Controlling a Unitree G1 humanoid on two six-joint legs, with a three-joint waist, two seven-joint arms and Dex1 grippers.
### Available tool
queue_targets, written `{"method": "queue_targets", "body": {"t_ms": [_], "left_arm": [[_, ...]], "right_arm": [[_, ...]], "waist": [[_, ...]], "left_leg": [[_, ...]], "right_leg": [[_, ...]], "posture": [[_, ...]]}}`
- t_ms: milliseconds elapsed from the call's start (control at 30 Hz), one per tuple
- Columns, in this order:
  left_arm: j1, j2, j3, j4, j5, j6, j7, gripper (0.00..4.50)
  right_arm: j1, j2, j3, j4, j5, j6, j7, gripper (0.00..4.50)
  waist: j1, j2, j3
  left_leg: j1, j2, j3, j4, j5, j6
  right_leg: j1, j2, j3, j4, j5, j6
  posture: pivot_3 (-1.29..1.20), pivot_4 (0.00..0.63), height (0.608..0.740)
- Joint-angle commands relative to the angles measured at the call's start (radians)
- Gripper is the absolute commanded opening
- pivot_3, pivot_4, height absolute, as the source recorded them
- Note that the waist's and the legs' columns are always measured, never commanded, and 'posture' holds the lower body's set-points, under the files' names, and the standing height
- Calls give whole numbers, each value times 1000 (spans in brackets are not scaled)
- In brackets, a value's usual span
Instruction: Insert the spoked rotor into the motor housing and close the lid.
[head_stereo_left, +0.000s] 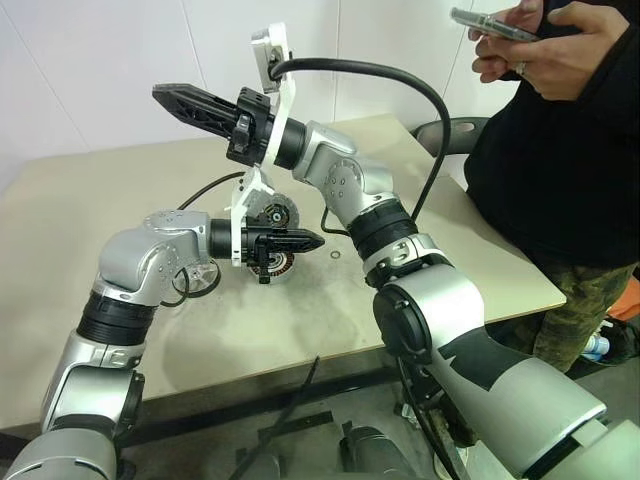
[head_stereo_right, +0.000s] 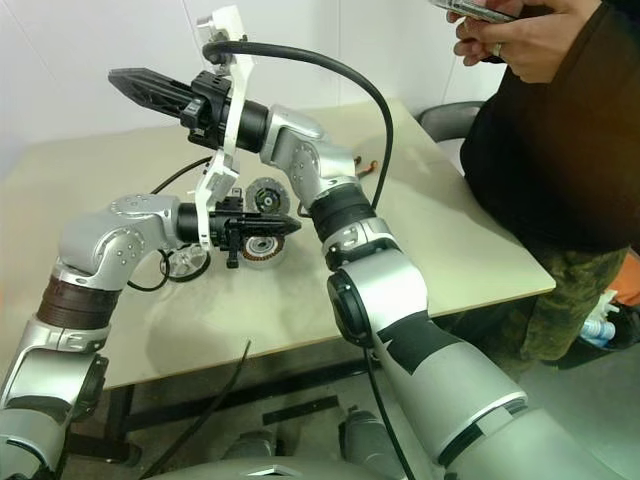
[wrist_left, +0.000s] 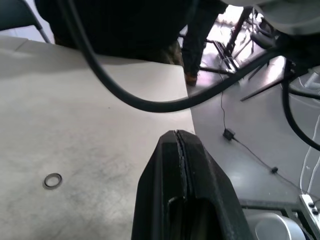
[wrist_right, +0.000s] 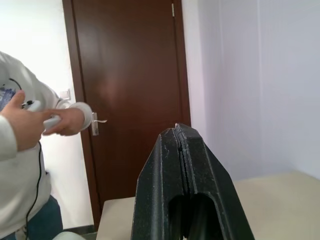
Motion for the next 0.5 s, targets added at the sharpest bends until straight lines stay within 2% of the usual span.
{"method": "queue_targets", "body": {"t_ms": [33, 300, 500], "left_arm": [[3, 26, 13, -79, 30, -67, -34, 24], [36, 15, 28, 43, 68, -95, -40, 24], [57, 28, 80, -28, 10, -67, -47, 24]], "right_arm": [[-11, 5, -28, 48, 7, 7, -27, 0], [-38, -5, -66, -35, 81, 117, 21, 0], [-42, -18, -92, 28, 66, 65, -63, 0]], "waist": [[1, 0, 0], [1, 0, 0], [1, 0, 0]], "left_leg": [[0, 0, 0, 0, 0, 0], [0, 0, 0, 0, 0, 0], [0, 0, 0, 0, 0, 0]], "right_leg": [[0, 0, 0, 0, 0, 0], [0, 0, 0, 0, 0, 0], [0, 0, 0, 0, 0, 0]], "posture": [[0, 0, 740], [0, 0, 740], [0, 0, 740]]}}
